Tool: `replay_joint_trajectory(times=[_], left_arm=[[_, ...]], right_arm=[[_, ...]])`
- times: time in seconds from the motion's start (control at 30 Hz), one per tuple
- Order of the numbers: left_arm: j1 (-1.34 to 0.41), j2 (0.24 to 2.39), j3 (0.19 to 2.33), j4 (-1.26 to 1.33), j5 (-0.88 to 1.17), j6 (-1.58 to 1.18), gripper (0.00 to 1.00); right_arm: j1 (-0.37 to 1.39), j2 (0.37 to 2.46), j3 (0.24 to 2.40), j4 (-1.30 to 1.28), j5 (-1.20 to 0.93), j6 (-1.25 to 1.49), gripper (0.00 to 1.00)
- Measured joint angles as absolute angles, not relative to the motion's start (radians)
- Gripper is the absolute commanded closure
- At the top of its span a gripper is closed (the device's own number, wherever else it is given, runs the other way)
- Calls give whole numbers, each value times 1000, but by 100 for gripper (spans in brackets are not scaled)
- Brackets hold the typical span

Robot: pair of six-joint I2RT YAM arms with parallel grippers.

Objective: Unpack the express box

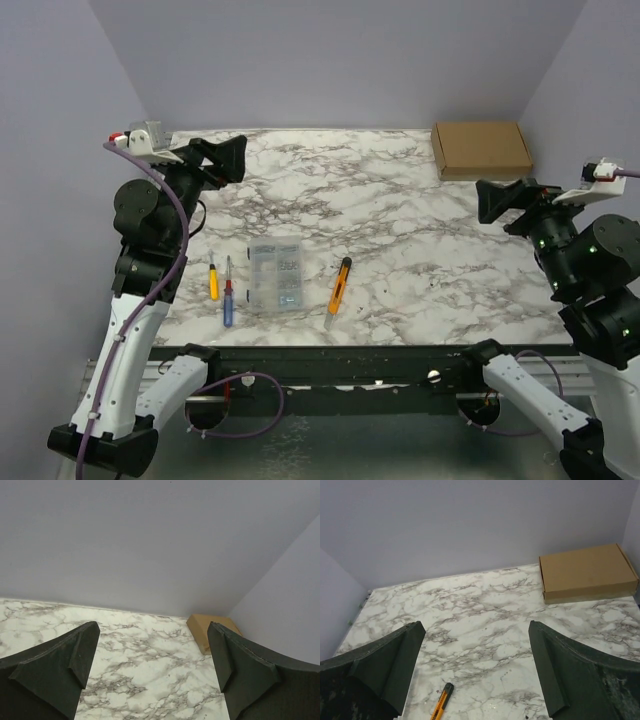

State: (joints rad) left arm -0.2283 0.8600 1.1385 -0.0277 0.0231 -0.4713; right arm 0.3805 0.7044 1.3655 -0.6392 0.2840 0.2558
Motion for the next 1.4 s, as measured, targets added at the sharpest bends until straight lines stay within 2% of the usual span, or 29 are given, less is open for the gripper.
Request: replay_joint_trajectory(times=[0.27,0.43,0.7,1.0,1.13,1.27,1.4], left_arm=[[-228,871,1136,-106,42,-450,1],[-228,934,1105,-143,67,-433,1],[-228,1091,1080,-286,110,-410,1],[-272,1209,1042,-317,197,-400,1],[-361,1277,1025,-334,215,-379,1],[-443,1345,1063,-354,249,-310,1],[-465,1377,1132,-363,266,-246,1]], right_arm=[[381,768,1303,-628,253,291,0],[381,786,1122,-543,166,339,0],[381,995,1015,-415,94,389,0],[365,1250,1054,-364,43,502,0],[233,1323,1069,-359,70,572,0],[97,1493,1195,-345,134,617,0],[52,1680,1374,-329,209,609,0]])
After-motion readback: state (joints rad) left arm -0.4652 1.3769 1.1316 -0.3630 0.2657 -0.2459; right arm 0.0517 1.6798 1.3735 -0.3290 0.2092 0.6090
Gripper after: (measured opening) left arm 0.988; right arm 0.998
